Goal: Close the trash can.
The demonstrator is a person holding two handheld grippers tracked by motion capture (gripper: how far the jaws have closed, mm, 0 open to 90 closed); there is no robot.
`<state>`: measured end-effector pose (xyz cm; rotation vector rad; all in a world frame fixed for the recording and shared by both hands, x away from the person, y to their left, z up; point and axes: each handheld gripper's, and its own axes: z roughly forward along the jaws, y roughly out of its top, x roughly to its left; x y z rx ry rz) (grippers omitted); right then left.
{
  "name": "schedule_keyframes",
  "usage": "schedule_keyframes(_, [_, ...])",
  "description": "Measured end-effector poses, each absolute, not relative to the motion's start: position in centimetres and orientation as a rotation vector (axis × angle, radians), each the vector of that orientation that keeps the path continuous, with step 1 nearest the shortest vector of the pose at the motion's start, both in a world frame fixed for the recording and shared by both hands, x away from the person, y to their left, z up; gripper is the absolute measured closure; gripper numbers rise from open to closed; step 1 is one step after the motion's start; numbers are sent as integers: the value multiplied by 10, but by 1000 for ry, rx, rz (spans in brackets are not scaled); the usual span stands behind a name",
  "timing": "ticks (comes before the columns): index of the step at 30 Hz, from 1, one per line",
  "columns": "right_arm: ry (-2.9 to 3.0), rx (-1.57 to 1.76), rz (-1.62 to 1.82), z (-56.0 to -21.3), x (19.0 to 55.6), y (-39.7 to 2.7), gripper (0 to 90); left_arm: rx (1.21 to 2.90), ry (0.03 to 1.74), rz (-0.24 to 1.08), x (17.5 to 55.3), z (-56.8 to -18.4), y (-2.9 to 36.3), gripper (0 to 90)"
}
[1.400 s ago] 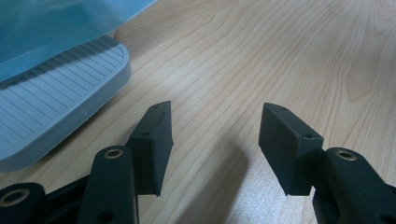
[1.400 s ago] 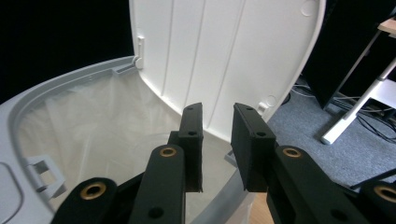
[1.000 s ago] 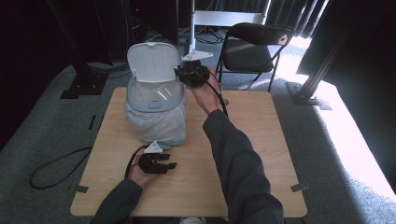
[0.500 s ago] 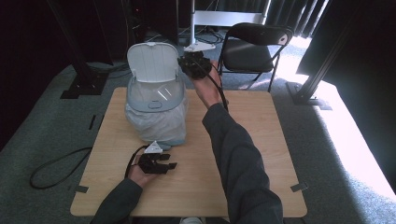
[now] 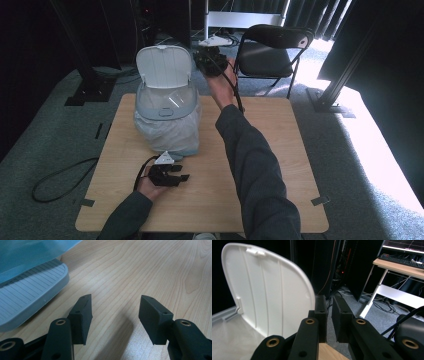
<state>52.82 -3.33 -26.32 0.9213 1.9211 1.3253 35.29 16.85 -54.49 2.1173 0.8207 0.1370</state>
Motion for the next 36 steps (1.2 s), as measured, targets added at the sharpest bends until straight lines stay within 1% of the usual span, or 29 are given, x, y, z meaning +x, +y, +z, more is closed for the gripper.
schedule_keyframes(11, [1914,959,1331,-258,540,-28,833,2121,816,136,353,-545,168,445])
schedule_keyframes(20, [1946,998,1404,-251,550,-25,836,2121,814,134,353,-545,168,444])
schedule_keyframes(23, [1981,982,1421,-249,550,-23,867,2122,814,135,353,-545,168,444])
schedule_keyframes(30, [2034,954,1477,-246,550,-28,872,2121,814,134,353,-545,168,445])
schedule_keyframes(36, [2081,899,1480,-243,545,-17,870,2121,815,137,353,-545,168,445])
